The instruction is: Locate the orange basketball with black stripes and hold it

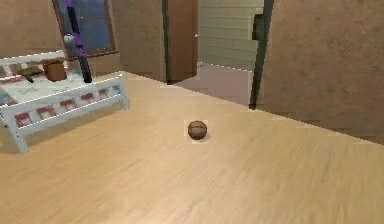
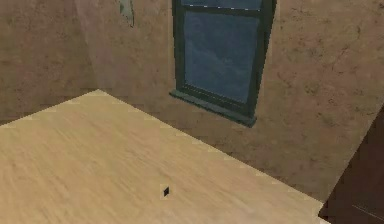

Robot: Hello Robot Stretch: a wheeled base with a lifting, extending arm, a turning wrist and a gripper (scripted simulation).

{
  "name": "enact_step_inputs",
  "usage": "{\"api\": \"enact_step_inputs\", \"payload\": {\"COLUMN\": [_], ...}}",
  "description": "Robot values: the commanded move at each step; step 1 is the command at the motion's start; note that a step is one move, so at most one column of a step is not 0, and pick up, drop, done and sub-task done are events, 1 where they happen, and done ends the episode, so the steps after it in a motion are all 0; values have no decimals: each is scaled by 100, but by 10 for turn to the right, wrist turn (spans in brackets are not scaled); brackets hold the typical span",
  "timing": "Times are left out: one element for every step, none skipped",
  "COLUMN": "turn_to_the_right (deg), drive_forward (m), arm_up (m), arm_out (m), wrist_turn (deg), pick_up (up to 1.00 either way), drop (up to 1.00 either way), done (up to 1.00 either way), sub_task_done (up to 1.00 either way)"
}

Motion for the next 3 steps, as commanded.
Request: {"api": "enact_step_inputs", "payload": {"turn_to_the_right": [-90, -30, 0], "drive_forward": [0, 0, 60], "arm_up": [0, 0, 0], "arm_out": [0, 0, 0], "wrist_turn": [0, 0, 0], "pick_up": [0, 0, 0], "drop": [0, 0, 0], "done": [0, 0, 0], "sub_task_done": [0, 0, 0]}}
